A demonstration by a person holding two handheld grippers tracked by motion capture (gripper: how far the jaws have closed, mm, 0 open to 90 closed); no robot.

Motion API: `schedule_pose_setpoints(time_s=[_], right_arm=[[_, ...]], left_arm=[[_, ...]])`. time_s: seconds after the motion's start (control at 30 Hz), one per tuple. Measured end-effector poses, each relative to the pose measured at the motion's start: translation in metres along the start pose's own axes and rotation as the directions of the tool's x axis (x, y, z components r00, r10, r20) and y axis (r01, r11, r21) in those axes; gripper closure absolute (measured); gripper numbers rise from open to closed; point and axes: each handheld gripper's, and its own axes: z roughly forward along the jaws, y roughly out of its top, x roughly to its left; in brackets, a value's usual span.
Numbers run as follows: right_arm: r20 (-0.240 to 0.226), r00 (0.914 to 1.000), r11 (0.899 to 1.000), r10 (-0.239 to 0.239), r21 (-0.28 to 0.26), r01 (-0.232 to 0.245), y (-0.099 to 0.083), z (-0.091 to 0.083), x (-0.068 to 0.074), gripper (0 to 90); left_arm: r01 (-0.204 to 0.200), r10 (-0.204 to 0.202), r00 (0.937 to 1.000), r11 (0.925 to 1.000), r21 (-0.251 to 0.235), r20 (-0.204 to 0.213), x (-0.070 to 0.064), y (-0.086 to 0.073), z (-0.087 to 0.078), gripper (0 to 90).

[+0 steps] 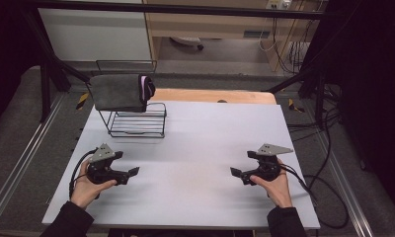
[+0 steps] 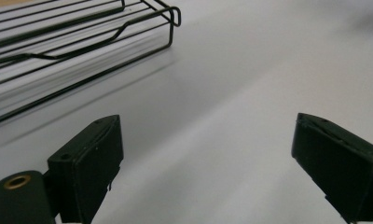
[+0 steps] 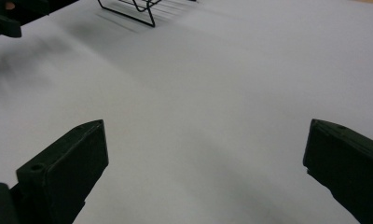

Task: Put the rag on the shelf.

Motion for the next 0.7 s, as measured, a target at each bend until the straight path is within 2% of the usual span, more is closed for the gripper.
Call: schedule_pose_setpoints(time_s=[0.2, 0.37, 0.7], right_arm=[[0.012, 0.9995, 1.000, 0.031, 0.004, -0.031, -0.023, -0.006, -0.009, 0.8], [0.022, 0.9992, 0.999, 0.035, 0.016, -0.035, -0.035, -0.012, -0.013, 0.8], [0.037, 0.9984, 0.999, 0.042, 0.010, -0.043, -0.041, -0.017, -0.014, 0.8]], left_arm=[[-0.018, 0.018, 0.9998, 0.9997, 0.015, -0.007, 0.000, -0.010, 0.000, 10.3], [-0.036, 0.036, 0.9994, 0.9989, 0.032, -0.003, -0.001, -0.015, 0.001, 10.2], [-0.040, 0.039, 0.9991, 0.9972, 0.063, 0.012, -0.003, -0.021, 0.004, 10.0]])
